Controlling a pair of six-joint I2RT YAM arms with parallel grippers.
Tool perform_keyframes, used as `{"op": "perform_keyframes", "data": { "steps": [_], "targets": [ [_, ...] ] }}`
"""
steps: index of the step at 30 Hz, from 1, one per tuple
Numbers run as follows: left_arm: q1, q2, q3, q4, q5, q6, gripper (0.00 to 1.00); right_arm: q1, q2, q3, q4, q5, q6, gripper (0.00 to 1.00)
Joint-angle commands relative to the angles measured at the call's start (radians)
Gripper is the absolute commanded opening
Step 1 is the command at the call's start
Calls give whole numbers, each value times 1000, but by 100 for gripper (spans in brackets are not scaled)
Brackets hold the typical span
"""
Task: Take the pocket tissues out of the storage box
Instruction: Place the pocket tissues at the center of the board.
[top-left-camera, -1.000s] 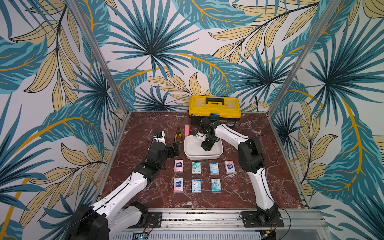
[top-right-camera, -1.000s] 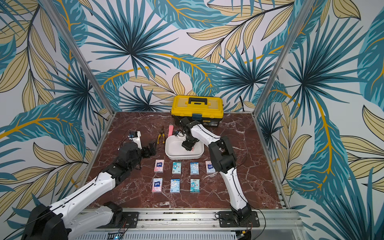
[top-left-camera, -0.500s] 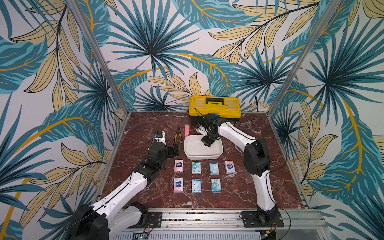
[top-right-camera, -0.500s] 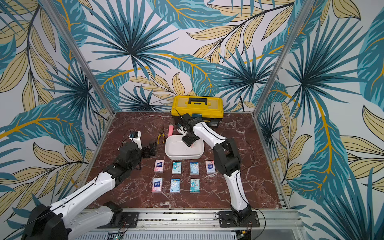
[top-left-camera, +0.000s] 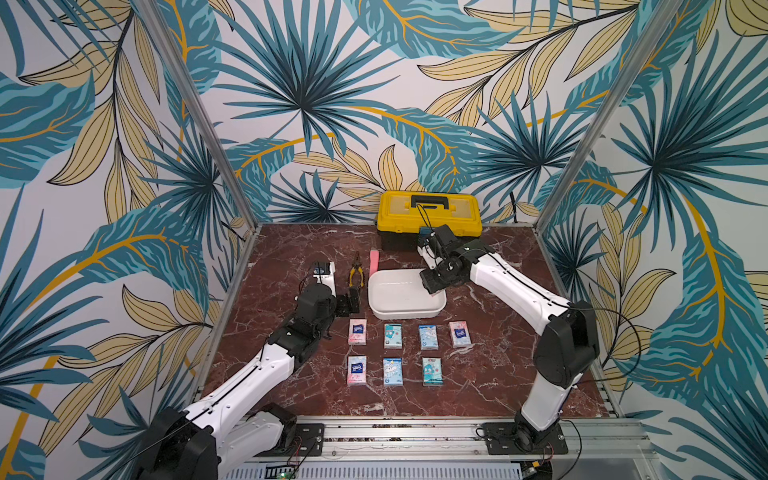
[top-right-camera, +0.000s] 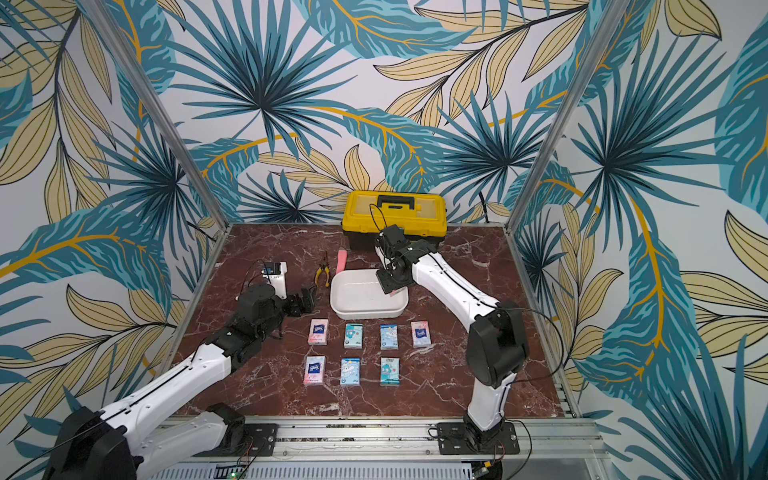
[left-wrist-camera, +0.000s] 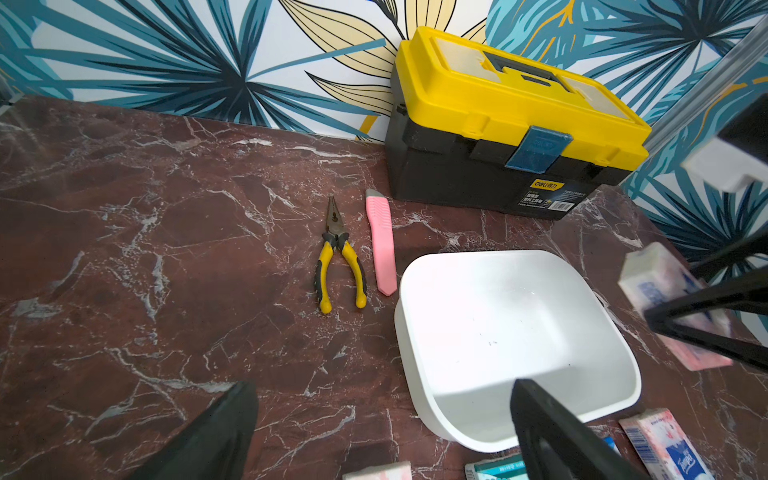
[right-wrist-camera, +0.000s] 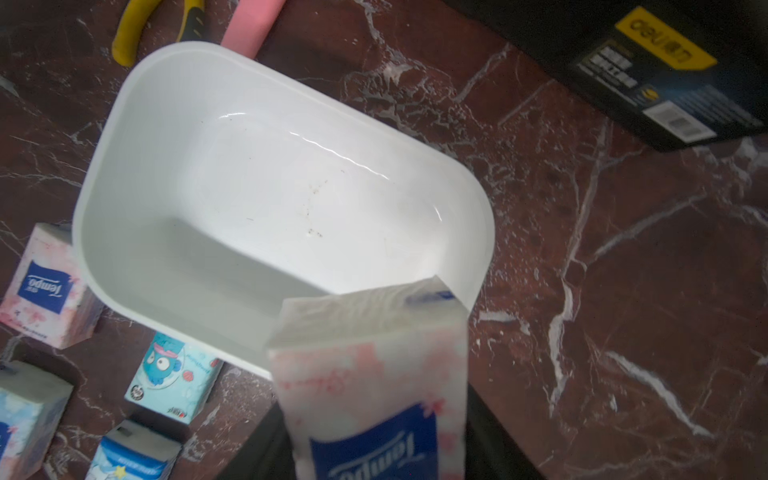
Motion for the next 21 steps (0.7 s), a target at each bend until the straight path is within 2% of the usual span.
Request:
{"op": "perform_keyframes", "data": {
  "steps": [1,11,21],
  "targets": [
    [4,8,3,42,19,47,100,5,-102,-96,-27,1,143,56],
    [6,61,14,99,-21,61,100,56,-344,-334,-138,74,322,55],
    [8,131,49,128,-14,85,100,141,-402,-577,-105,85,495,55]
  ]
}}
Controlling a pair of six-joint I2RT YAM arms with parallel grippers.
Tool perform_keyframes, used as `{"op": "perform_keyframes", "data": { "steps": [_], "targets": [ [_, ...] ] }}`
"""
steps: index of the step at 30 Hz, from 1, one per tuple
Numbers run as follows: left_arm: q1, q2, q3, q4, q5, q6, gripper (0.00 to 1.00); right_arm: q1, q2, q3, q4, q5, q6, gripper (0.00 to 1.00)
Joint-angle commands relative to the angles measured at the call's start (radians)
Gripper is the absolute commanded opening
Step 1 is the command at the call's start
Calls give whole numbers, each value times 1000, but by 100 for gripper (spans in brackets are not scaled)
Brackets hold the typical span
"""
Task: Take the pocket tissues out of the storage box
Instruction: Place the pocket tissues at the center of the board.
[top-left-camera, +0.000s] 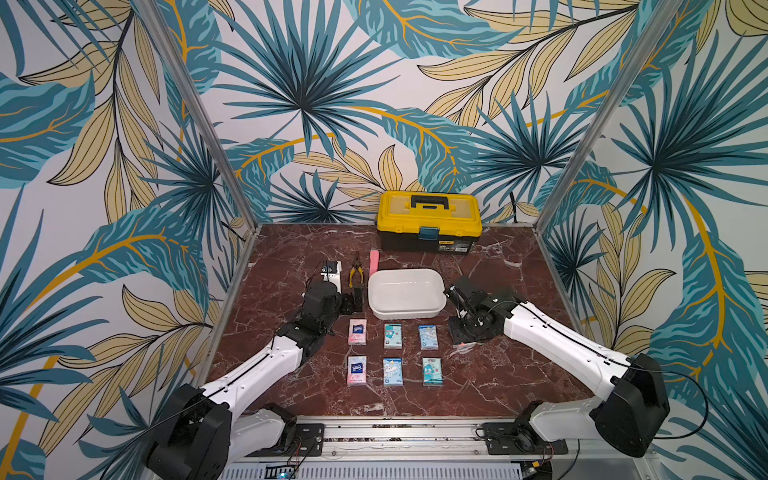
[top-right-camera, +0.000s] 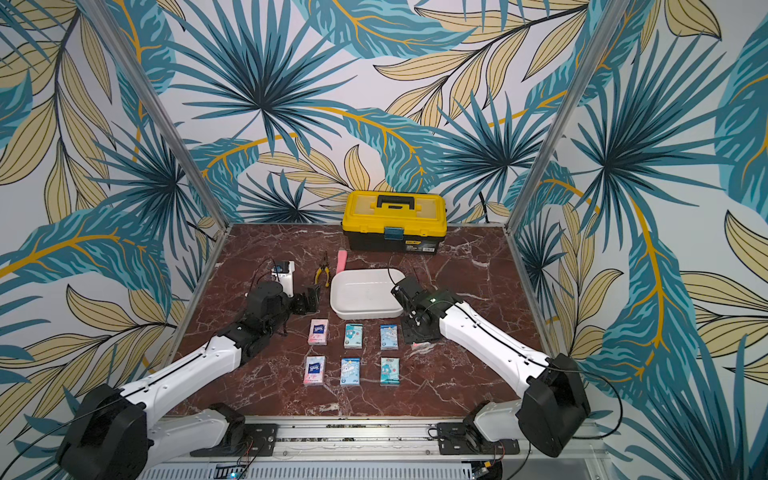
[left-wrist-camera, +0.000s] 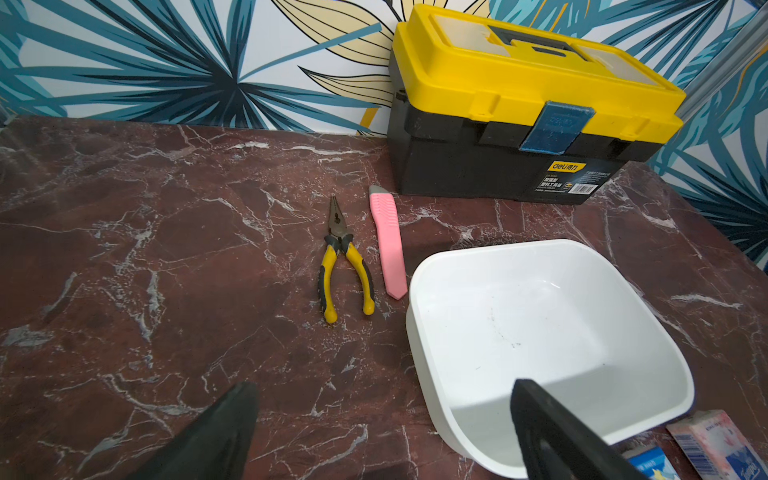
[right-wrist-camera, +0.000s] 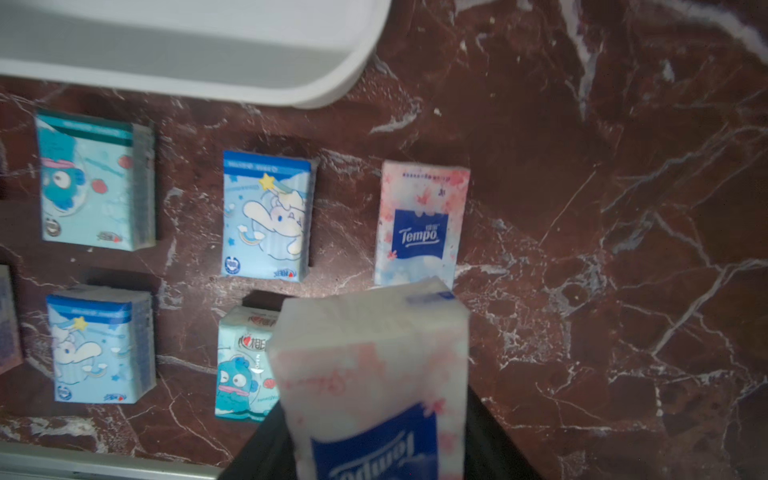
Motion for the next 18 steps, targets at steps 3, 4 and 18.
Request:
{"op": "perform_keyframes", "data": {
  "steps": [3,4,18],
  "targets": [
    [8,26,46,49,4,17,100,33,-18,-126,36,13,110,55],
    [7,29,47,52,6,15,100,35,-20,-143,46,13,119,55],
    [8,37,49,38,10,-1,100,48,-5,-293,148,-1,180,55]
  ]
}}
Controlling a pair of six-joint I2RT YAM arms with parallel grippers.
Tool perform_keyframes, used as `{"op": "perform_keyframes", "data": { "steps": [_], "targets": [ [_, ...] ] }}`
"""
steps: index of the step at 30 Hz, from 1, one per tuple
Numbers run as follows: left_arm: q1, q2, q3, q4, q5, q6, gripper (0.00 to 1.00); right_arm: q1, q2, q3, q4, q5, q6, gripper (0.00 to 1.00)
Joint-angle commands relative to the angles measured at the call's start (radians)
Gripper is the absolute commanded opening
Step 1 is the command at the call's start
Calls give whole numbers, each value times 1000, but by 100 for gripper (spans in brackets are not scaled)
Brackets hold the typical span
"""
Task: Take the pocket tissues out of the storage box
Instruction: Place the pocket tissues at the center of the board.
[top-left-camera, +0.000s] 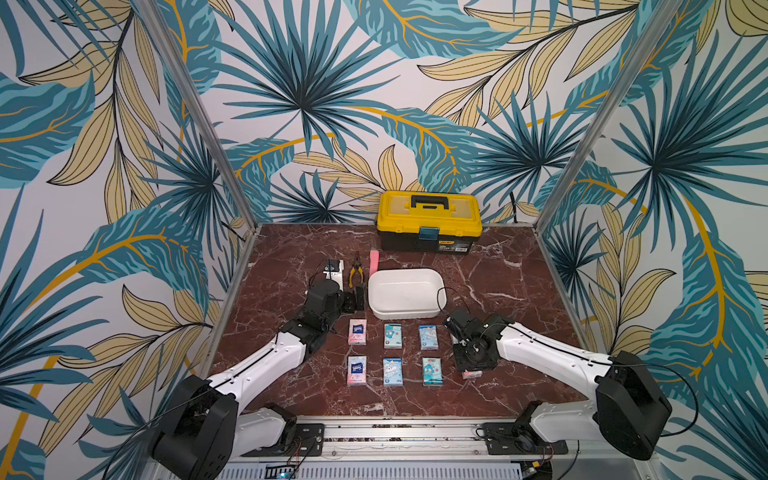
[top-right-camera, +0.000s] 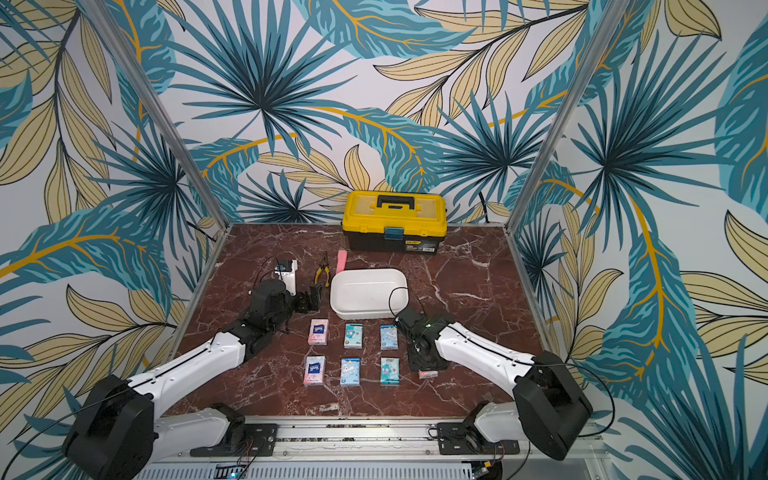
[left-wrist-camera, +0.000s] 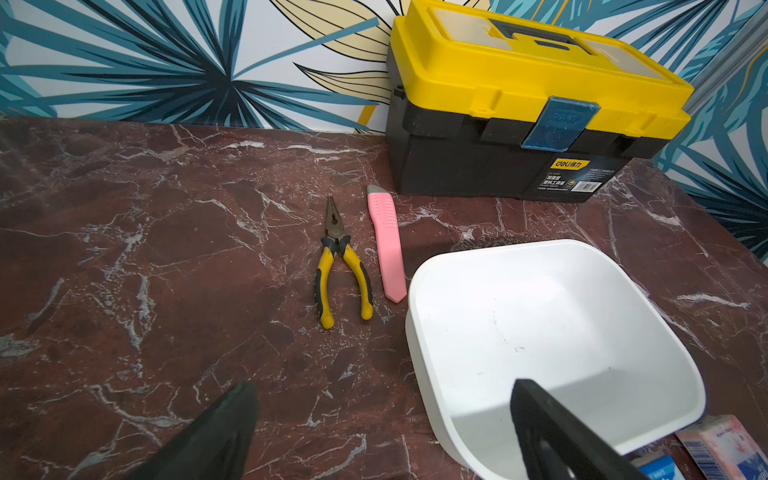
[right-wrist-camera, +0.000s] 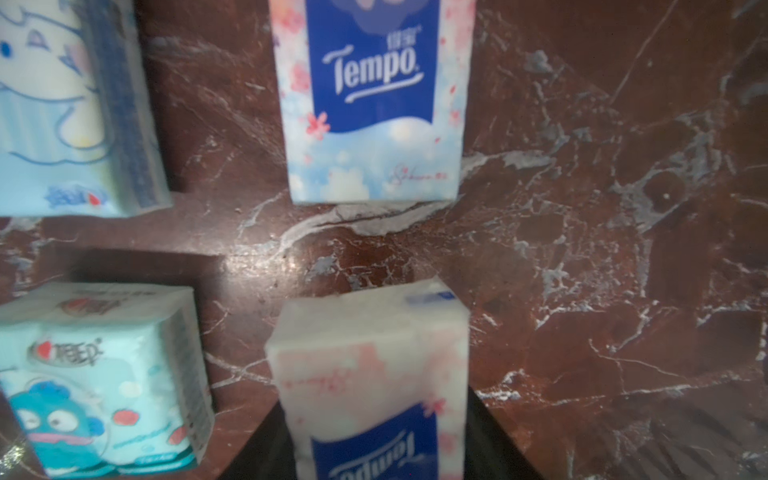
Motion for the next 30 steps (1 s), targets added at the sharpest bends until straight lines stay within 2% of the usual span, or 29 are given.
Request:
{"op": "perform_keyframes", "data": {
  "steps": [1,20,30],
  "targets": [
    [7,-1,38,10,7,-6,100,6,17,-27,43,-2,40,55],
    [8,-24,33,-25,4,-22,100,6,52,-89,96,-18,97,57],
    [7,-35,36,-24,-6,-26,100,6,5,-78,79,-2,110,67]
  ]
}}
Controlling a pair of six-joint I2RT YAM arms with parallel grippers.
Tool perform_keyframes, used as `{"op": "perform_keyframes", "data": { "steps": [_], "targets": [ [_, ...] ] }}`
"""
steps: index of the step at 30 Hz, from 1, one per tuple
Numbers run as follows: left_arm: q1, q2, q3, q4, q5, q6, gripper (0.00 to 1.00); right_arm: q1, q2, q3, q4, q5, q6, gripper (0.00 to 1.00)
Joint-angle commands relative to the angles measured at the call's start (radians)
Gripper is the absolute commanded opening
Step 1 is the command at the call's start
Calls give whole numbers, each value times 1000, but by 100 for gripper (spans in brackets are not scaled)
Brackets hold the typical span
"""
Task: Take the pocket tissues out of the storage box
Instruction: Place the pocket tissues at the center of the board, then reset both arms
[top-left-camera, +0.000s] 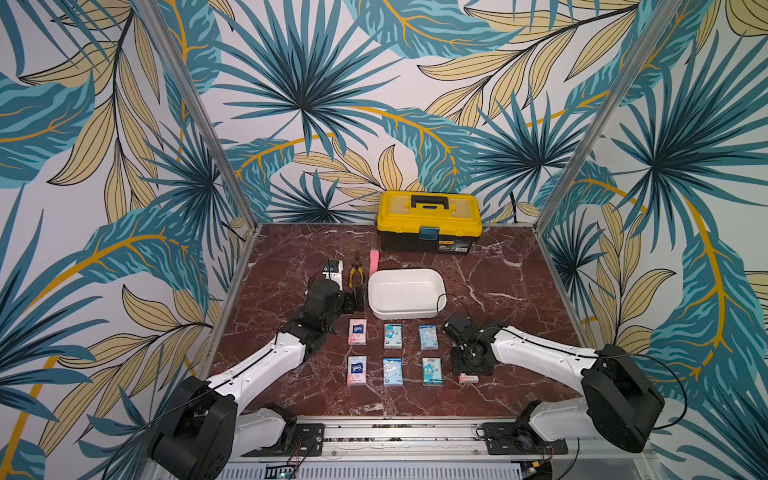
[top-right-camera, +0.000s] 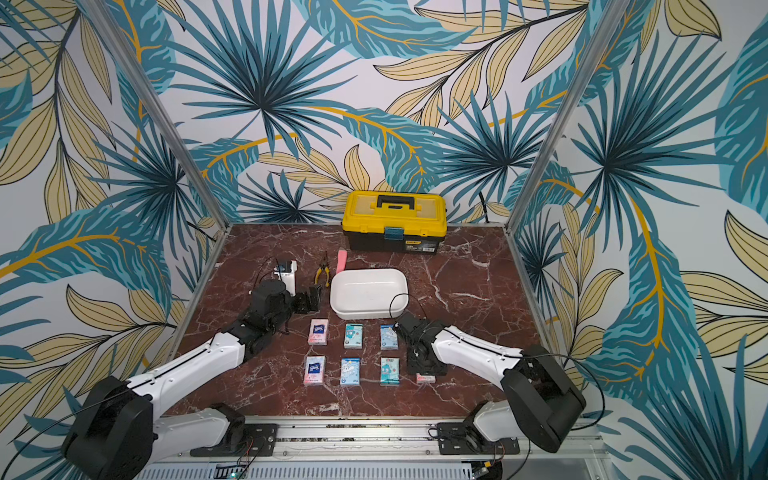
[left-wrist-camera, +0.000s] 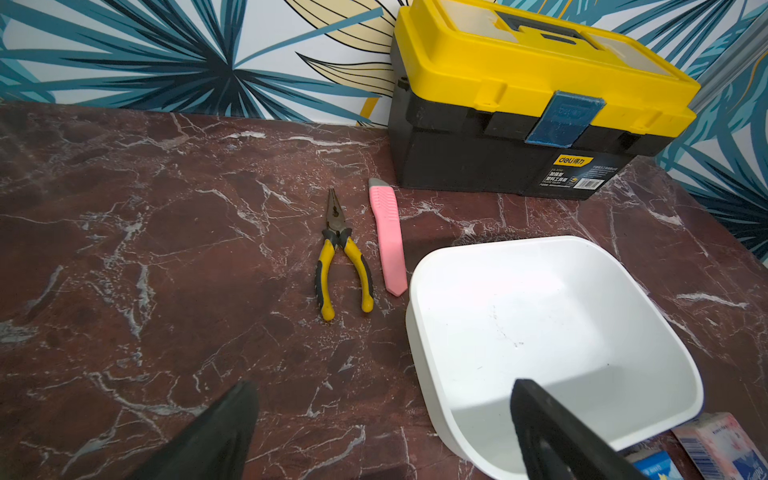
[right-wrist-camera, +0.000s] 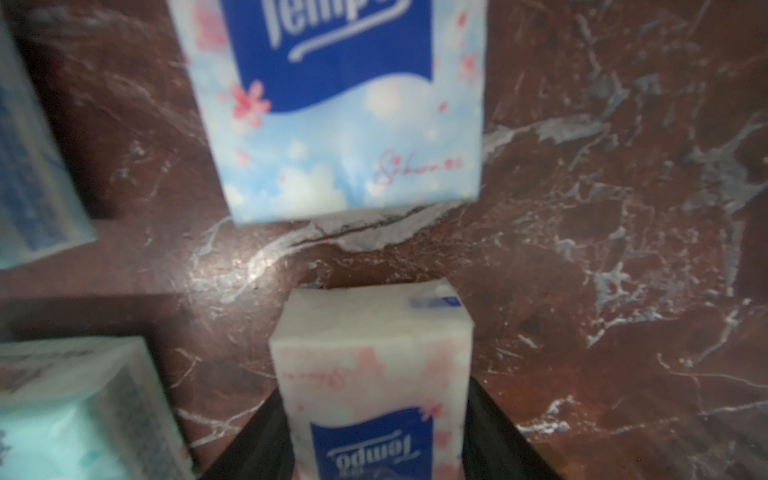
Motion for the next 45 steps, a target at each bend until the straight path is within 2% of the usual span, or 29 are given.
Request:
{"op": "perform_keyframes", "data": {
  "steps": [1,11,19,26,31,38,45],
  "targets": [
    [7,-28,35,5,-10,-9,100,5,-38,0,-28,19,17,69],
    [7,-29,61,16,-45,-9,100,5,-112,156,-176,114,-23,87],
    [13,-14,84,53,-120,-1,100,-7,-145,331,-290,246,-112,99],
    [34,5,123,77,-185,1,100,-68,-163,453,-320,328,-248,99],
    [57,16,142,100,-186,3,100,-138,-164,515,-311,412,-366,99],
    [67,16,138,121,-169,-9,100,-276,-194,494,-171,451,-510,99],
    [67,-24,86,105,-166,-31,100,-388,-289,328,171,344,-614,99]
  ]
}}
